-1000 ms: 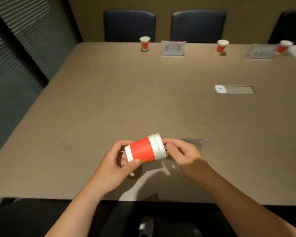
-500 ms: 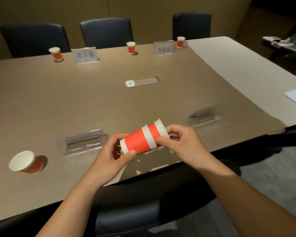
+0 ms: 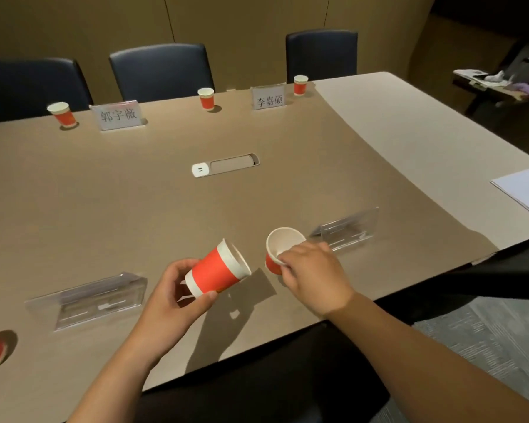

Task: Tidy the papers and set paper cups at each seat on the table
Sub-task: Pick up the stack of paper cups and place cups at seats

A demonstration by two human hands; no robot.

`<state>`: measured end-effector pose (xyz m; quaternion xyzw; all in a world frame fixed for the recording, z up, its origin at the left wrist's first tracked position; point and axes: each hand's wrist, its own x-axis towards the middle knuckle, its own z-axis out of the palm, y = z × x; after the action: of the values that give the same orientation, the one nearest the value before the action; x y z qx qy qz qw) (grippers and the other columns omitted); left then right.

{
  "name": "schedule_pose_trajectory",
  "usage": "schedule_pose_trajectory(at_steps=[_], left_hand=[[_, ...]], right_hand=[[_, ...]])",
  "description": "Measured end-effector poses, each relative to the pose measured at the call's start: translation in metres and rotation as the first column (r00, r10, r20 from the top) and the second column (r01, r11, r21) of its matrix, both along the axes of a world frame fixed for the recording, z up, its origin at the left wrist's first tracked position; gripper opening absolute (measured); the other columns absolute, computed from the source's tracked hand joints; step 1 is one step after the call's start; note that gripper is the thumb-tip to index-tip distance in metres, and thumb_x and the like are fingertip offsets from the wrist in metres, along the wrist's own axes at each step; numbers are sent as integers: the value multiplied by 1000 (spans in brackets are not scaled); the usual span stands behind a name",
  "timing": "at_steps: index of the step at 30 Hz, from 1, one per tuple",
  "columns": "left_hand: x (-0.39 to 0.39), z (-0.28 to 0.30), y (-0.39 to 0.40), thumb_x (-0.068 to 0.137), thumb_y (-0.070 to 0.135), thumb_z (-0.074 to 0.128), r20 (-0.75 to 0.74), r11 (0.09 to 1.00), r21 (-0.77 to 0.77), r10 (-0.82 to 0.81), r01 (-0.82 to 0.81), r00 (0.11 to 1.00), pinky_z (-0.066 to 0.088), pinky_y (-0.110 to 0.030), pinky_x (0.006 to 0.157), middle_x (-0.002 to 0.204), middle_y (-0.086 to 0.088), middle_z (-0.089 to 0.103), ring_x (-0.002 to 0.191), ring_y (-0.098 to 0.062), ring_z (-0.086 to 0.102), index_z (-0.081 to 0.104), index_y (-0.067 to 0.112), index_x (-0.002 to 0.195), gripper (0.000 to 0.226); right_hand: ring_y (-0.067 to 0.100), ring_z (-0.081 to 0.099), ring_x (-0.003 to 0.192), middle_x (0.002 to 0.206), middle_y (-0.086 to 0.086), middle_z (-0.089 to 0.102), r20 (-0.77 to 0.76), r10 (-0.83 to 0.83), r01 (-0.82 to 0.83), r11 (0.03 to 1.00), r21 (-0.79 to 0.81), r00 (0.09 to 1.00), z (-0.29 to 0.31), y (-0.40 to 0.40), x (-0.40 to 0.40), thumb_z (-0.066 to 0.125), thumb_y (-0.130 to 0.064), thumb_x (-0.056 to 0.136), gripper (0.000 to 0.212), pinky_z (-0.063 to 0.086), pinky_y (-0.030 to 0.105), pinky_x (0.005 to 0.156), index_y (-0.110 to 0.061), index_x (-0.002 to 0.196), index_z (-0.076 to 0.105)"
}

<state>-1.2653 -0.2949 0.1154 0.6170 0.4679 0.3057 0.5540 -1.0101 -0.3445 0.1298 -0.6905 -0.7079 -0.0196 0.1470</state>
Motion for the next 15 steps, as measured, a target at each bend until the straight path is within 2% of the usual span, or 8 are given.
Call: schedule_pose_trajectory(at_steps=[2, 4, 7, 10, 12, 13, 15], left_hand=[[6, -9, 11, 75, 13, 80, 15, 1000, -12, 15, -15, 1000, 56, -17, 76, 114, 6, 66, 99, -10, 68, 58, 32, 115, 50], [12, -18, 21, 70, 17, 77, 43, 998, -35, 57, -55, 997, 56, -17, 76, 113, 6, 67, 98, -13, 69, 58, 27, 116, 51], [18, -26, 20, 70, 13, 77, 53, 996, -61, 76, -72, 996, 57, -20, 78, 113, 5, 67, 97, -16, 70, 58, 22, 116, 51], [23, -29, 15, 71, 10, 79, 15, 992, -103, 78, -76, 997, 58, -24, 78, 112, 9, 66, 96, -16, 70, 58, 25, 116, 51], [30, -24, 12, 76, 1, 79, -11, 990, -118, 74, -75, 997, 58, -25, 77, 110, 13, 65, 96, -19, 70, 57, 25, 116, 51], [35, -21, 12, 78, -2, 78, -25, 990, -115, 78, -80, 997, 57, -25, 77, 110, 14, 65, 96, -19, 70, 57, 25, 116, 51], [51, -15, 14, 79, -2, 77, -35, 991, -101, 87, -90, 996, 58, -25, 76, 111, 15, 64, 97, -19, 70, 57, 26, 116, 50]], right_hand=[[23, 65, 67, 62, -3, 67, 129, 24, -8, 993, -122, 991, -17, 23, 0, 76, -21, 68, 6, 46, 34, 64, -23, 66, 70], [23, 66, 73, 67, -3, 69, 202, 67, -20, 974, -225, 977, -39, 49, 2, 76, -20, 68, 6, 44, 34, 67, -23, 71, 71], [29, 59, 107, 106, 5, 71, 223, 149, -46, 910, -411, 963, -64, 68, 5, 54, -14, 88, 25, 38, 40, 88, -20, 108, 68], [27, 50, 121, 124, 4, 63, 198, 170, -54, 873, -485, 965, -70, 70, 10, 47, -20, 94, 30, 33, 38, 97, -21, 121, 60], [25, 48, 124, 129, 2, 61, 110, 170, -103, 885, -454, 979, -66, 68, 20, 48, -26, 94, 34, 32, 35, 99, -23, 126, 57], [24, 49, 124, 130, 0, 61, 13, 141, -123, 902, -415, 990, -62, 66, 26, 49, -27, 94, 35, 33, 34, 100, -24, 128, 57], [19, 56, 116, 122, -2, 66, -310, 20, -102, 962, -252, 951, -47, 57, 40, 53, -23, 94, 30, 42, 34, 99, -23, 122, 64]])
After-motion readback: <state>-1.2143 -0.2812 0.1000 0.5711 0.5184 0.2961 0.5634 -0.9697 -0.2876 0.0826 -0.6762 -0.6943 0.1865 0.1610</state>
